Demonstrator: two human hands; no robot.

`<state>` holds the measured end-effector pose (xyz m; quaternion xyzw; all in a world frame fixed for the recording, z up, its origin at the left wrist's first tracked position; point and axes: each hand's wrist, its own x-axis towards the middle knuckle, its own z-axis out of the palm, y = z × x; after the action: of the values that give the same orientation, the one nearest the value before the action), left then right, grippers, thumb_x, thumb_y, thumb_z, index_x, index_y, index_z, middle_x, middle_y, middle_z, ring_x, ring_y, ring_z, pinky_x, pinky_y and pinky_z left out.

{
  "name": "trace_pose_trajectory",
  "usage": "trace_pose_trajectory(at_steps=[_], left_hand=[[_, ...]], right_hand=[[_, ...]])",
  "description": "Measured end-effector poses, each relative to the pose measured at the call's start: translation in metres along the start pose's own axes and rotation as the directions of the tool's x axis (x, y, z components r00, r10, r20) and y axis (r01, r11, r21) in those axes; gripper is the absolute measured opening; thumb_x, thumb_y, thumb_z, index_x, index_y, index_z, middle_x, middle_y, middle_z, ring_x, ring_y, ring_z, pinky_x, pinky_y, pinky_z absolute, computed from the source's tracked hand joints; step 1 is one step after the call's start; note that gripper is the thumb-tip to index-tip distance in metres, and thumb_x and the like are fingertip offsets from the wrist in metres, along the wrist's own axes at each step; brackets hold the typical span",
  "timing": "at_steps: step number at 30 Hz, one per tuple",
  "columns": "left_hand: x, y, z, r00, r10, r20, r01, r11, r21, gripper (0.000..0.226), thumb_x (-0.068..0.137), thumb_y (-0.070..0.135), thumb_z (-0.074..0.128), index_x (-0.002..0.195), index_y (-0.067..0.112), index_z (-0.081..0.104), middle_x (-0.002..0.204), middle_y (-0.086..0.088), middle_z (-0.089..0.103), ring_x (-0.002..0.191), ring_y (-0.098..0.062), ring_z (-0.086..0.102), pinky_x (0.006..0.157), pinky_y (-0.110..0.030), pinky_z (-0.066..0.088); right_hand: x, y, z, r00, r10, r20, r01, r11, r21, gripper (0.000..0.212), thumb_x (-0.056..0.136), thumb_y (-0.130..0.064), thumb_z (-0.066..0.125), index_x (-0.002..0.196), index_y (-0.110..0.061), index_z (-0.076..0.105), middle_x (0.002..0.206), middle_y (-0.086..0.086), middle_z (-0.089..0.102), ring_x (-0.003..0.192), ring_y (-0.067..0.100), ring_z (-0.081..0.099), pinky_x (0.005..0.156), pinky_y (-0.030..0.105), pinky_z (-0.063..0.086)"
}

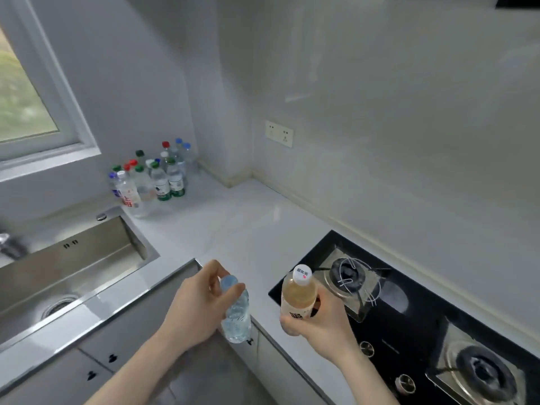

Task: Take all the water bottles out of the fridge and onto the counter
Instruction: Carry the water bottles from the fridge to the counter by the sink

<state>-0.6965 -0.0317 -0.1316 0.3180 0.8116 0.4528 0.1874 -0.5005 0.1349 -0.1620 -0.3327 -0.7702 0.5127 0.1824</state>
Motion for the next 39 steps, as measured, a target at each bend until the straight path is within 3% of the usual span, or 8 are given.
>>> trace_pose_trajectory(at_steps=[6, 10, 13, 21, 28, 32, 36, 39], left_hand=[[0.048, -0.036, -0.072, 0.999, 0.009, -0.049, -0.005, 0.997, 0.076, 0.03, 0.081, 0.054, 0.074, 0.085, 0.031, 0.055, 0.065, 0.002, 0.057, 0.06, -0.027, 0.063, 0.059, -0.055, 0.057], [0.081, -0.057, -0.111, 0.997, -0.016, -0.079, 0.027, 0.991, 0.129, 0.028, 0.085, 0.051, 0.074, 0.084, 0.033, 0.052, 0.066, 0.0, 0.06, 0.058, -0.024, 0.066, 0.06, -0.052, 0.054], [0.106, -0.069, -0.132, 0.994, -0.031, -0.103, 0.045, 0.99, 0.134, 0.027, 0.086, 0.049, 0.074, 0.084, 0.032, 0.054, 0.064, 0.002, 0.059, 0.057, -0.023, 0.065, 0.06, -0.051, 0.054], [0.192, -0.095, -0.159, 0.987, -0.115, -0.111, 0.128, 0.985, 0.118, 0.026, 0.088, 0.048, 0.075, 0.086, 0.03, 0.055, 0.071, 0.0, 0.065, 0.056, -0.015, 0.069, 0.059, -0.051, 0.056], [0.283, -0.12, -0.179, 0.976, -0.184, -0.119, 0.199, 0.971, 0.134, 0.025, 0.088, 0.043, 0.075, 0.086, 0.028, 0.055, 0.069, 0.0, 0.066, 0.057, -0.014, 0.07, 0.061, -0.048, 0.057], [0.324, -0.136, -0.19, 0.965, -0.219, -0.146, 0.235, 0.966, 0.108, 0.023, 0.088, 0.043, 0.075, 0.09, 0.031, 0.056, 0.071, 0.002, 0.065, 0.059, -0.016, 0.069, 0.049, -0.041, 0.054], [0.354, -0.152, -0.201, 0.96, -0.24, -0.146, 0.26, 0.956, 0.14, 0.023, 0.089, 0.044, 0.073, 0.091, 0.03, 0.056, 0.072, 0.003, 0.067, 0.059, -0.01, 0.068, 0.053, -0.033, 0.048], [0.372, -0.163, -0.211, 0.961, -0.244, -0.127, 0.263, 0.95, 0.168, 0.024, 0.089, 0.046, 0.072, 0.092, 0.031, 0.055, 0.073, 0.003, 0.067, 0.062, -0.01, 0.07, 0.057, -0.035, 0.051]], right_hand=[[0.063, -0.037, 0.079, 0.999, -0.044, 0.023, 0.045, 0.998, -0.038, 0.033, 0.066, -0.022, 0.088, 0.092, -0.029, 0.069, 0.09, -0.008, 0.074, 0.084, 0.011, 0.069, 0.083, 0.039, 0.059], [0.103, -0.054, 0.121, 0.997, -0.073, 0.015, 0.074, 0.996, -0.054, 0.039, 0.063, -0.029, 0.091, 0.092, -0.042, 0.068, 0.101, -0.013, 0.066, 0.093, 0.003, 0.066, 0.084, 0.03, 0.058], [0.136, -0.062, 0.142, 0.995, -0.082, 0.06, 0.087, 0.992, -0.088, 0.035, 0.064, -0.03, 0.091, 0.088, -0.04, 0.069, 0.106, -0.013, 0.059, 0.094, 0.001, 0.064, 0.087, 0.026, 0.057], [0.245, -0.068, 0.182, 0.991, -0.092, 0.1, 0.105, 0.986, -0.126, 0.04, 0.062, -0.03, 0.091, 0.089, -0.044, 0.065, 0.106, -0.014, 0.062, 0.094, -0.003, 0.062, 0.086, 0.029, 0.056], [0.359, -0.062, 0.221, 0.99, -0.035, 0.134, 0.056, 0.985, -0.162, 0.049, 0.061, -0.035, 0.092, 0.095, -0.046, 0.059, 0.107, -0.016, 0.06, 0.097, 0.002, 0.063, 0.087, 0.03, 0.055], [0.414, -0.066, 0.241, 0.99, 0.01, 0.143, 0.018, 0.981, -0.191, 0.044, 0.061, -0.034, 0.091, 0.092, -0.042, 0.061, 0.104, -0.012, 0.059, 0.093, 0.006, 0.064, 0.082, 0.031, 0.055], [0.454, -0.069, 0.262, 0.989, 0.065, 0.129, -0.037, 0.977, -0.208, 0.037, 0.062, -0.032, 0.089, 0.085, -0.043, 0.061, 0.103, -0.012, 0.06, 0.09, 0.009, 0.065, 0.081, 0.037, 0.057], [0.479, -0.07, 0.279, 0.989, 0.102, 0.103, -0.078, 0.973, -0.219, 0.039, 0.062, -0.03, 0.09, 0.088, -0.037, 0.062, 0.103, -0.009, 0.062, 0.091, 0.014, 0.066, 0.08, 0.037, 0.058]])
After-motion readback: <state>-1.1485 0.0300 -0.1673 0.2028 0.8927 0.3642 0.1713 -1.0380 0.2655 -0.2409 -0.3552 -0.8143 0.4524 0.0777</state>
